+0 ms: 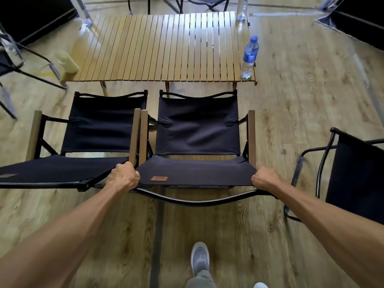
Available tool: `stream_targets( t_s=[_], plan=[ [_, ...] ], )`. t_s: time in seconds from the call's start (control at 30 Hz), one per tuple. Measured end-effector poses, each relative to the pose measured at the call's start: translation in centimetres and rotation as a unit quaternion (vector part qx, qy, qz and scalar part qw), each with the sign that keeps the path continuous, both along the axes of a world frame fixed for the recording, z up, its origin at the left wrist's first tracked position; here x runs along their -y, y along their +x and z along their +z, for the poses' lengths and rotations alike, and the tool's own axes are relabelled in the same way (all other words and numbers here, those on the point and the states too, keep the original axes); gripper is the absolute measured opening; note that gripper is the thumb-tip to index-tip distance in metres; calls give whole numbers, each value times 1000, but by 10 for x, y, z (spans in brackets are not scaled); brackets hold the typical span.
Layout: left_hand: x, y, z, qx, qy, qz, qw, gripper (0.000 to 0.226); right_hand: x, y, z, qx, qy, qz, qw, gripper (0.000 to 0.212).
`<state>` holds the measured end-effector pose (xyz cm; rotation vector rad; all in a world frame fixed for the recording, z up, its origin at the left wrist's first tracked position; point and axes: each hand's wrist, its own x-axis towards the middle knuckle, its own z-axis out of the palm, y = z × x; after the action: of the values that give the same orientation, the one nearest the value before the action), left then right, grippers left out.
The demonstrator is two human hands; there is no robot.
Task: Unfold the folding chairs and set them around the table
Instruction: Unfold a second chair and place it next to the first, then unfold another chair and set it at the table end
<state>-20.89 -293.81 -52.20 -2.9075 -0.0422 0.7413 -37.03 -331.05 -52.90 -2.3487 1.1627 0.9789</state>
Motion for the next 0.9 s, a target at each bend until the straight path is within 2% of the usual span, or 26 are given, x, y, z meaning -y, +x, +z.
stream_targets(
  t_s=[0.17,0.33,0.43,0.57,0.7,0.83,0.9],
  plan=[
    [1,-3,7,5,13,-16,1000,24,-4,-2,5,2,3,18,1000,20],
    [30,-18,28,13,31,-82,996,26,2,-3,22,29,-38,104,993,31],
    [77,-36,47,38,-16,-139,989,30,15,-13,39,56,-55,117,990,34],
    [163,-77,79,38,-114,-190,974,33,54,-45,69,131,-38,88,987,42],
    [251,-154,102,43,-189,-226,955,32,113,-116,109,183,-46,64,980,44],
    [345,-253,112,31,-241,-256,936,29,194,-230,147,164,-100,63,979,38],
    [393,-306,113,21,-245,-267,932,28,240,-295,162,161,-128,64,977,42]
  ],
)
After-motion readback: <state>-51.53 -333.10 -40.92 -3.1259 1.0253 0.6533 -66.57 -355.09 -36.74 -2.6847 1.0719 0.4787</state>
